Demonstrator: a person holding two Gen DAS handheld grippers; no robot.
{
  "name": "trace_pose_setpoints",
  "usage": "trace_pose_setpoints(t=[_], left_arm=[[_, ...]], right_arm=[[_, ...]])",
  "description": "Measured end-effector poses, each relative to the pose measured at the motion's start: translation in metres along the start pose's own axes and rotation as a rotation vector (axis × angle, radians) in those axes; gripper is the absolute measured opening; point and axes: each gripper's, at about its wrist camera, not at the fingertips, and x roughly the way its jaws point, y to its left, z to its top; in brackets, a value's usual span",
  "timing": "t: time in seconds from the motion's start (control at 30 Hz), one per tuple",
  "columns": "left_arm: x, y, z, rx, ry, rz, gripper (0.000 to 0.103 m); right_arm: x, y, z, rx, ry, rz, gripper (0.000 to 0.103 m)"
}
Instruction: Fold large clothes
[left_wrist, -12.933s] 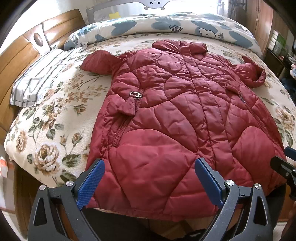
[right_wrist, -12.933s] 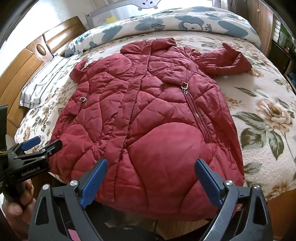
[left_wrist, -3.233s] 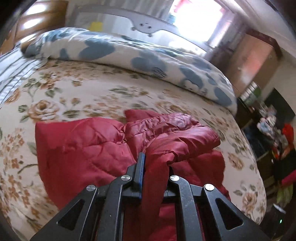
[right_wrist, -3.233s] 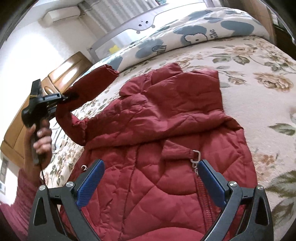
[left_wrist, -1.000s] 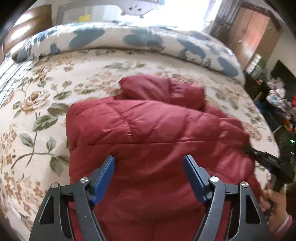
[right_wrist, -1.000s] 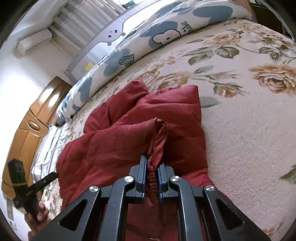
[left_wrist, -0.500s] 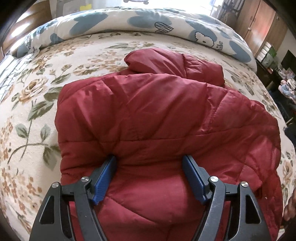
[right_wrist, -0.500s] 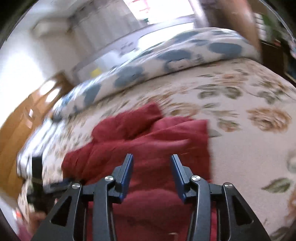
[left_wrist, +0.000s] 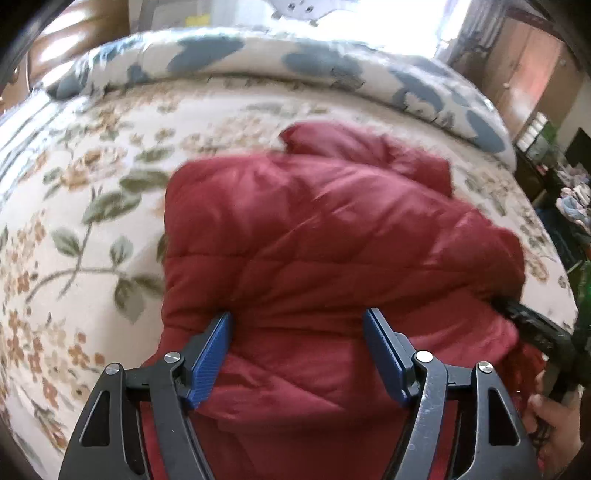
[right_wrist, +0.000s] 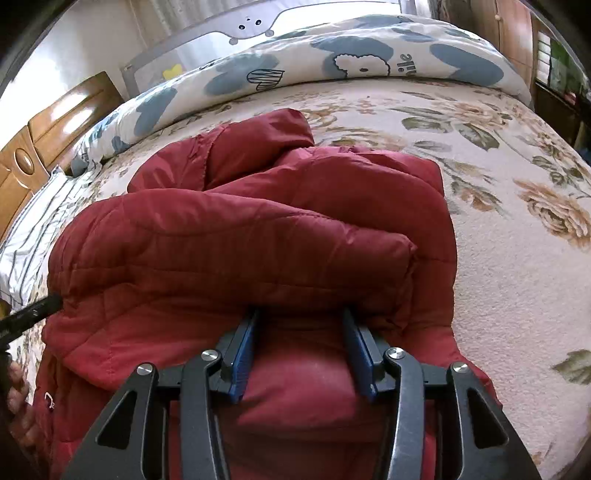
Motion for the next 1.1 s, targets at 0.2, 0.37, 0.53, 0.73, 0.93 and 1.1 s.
trace_pose_setpoints(t=[0.2,0.37,0.53,0.73,0.93,1.1], left_arm=[[0.018,0.001,-0.006,0.029,0.023,0.041,0.075],[0.024,-0.001,-0.007,0.028,0.017,0.049,0.076],[0.024,-0.004,-0.01,0.04,0.01,0.065,0.078],[0.015,-0.003,-0.01,0.036,0.012,0.043,0.078],[-0.018,0.006,-0.017,0.006,0.002,0.046,0.077],[-0.046,0.014,-0.034,-0.025,-0.007,0.057,0.077]], right_arm=[[-0.025,-0.002,-0.001,0.053,-0.029,0.031,0.048],[-0.011,-0.011,-0.006,0.048,0.02,0.027,0.048],[-0.001,-0.012,-0.009,0.043,0.015,0.029,0.048],[-0.01,-0.011,-0.009,0.044,0.001,0.025,0.048],[-0.043,-0.006,-0.016,0.058,-0.016,0.062,0.062],[-0.073,-0.003,-0.028,0.048,-0.014,0.106,0.063]])
